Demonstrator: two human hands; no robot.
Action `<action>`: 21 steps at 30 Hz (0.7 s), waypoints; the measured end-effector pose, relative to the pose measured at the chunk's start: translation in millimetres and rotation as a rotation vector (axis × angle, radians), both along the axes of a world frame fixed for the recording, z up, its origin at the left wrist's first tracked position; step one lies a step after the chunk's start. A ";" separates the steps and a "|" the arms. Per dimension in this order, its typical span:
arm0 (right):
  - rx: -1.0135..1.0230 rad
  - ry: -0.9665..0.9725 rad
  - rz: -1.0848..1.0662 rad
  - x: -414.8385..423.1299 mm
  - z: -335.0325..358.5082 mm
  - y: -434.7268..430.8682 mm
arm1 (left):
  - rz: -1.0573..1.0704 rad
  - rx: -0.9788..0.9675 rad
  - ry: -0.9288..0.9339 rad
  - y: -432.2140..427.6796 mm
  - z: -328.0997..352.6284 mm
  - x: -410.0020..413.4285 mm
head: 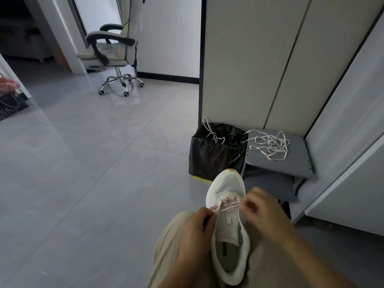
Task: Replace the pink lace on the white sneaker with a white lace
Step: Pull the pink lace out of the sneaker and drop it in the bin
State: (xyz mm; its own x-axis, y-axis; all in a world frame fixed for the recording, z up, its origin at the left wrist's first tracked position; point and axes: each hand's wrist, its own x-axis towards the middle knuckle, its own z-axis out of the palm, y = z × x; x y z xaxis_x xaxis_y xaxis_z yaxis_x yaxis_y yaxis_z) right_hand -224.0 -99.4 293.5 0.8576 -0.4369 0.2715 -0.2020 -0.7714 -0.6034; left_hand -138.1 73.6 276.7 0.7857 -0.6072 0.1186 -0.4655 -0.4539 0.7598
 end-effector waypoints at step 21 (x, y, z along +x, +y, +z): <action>-0.511 0.027 0.084 8.1 -4.8 20.5 | -0.034 -0.109 0.139 -3.9 12.7 -5.9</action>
